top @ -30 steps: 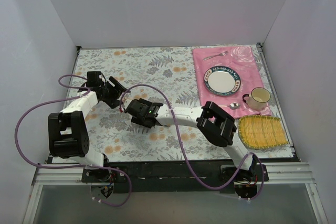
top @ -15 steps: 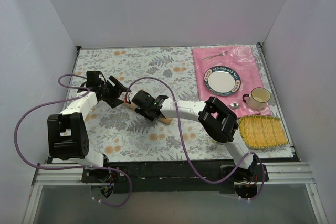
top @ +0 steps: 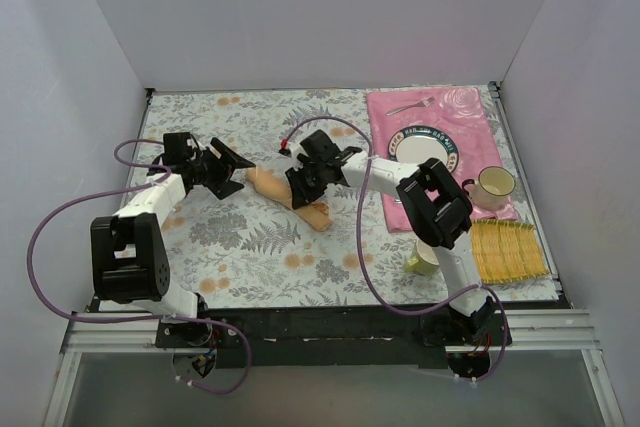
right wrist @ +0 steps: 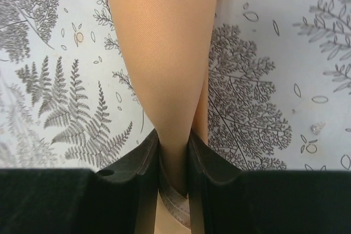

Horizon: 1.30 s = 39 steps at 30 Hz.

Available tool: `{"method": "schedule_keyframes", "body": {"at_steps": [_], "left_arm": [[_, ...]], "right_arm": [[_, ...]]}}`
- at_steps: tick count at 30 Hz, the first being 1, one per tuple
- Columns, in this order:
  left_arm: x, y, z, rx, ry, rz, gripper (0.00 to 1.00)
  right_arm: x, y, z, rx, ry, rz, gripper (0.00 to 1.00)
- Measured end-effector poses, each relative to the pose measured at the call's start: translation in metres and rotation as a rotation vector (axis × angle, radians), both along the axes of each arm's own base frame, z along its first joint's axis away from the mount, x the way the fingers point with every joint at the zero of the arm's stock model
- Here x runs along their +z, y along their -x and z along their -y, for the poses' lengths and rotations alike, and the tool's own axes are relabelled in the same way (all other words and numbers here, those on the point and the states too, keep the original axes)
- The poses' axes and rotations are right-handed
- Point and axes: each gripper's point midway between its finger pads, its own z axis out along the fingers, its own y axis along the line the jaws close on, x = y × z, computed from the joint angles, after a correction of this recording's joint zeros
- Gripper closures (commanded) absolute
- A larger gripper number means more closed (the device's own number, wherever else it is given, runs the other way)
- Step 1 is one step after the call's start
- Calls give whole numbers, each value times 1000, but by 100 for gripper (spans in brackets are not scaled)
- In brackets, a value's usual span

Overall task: Fold the napkin, place the utensils inside, and roll it up
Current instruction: Roll the napkin with the utensil

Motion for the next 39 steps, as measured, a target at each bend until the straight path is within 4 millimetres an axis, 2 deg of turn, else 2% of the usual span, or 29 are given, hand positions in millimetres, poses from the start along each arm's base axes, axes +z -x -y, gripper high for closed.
{"method": "schedule_keyframes", "body": {"at_steps": [7,14,19,26,30,34,39], "left_arm": [[2,-8,17,-28,101,24,34],[-17,-10,45,-80,144,-18,34],[-27,-6,64,-119,154,-41,35],[-29,-9,63,-111,147,-28,35],[-44,-11,63,-104,141,-58,34],[-55,-10,64,-103,135,-84,35],[-57,-10,65,-104,132,-84,35]], "right_arm": [[0,2,9,-30,-141,-206,69],[1,12,5,-29,-271,-384,67],[0,16,9,-43,-329,-472,66],[2,19,15,-66,-387,-559,62],[2,21,16,-77,-405,-587,59],[3,22,16,-78,-413,-598,51],[7,21,16,-61,-396,-588,43]]}}
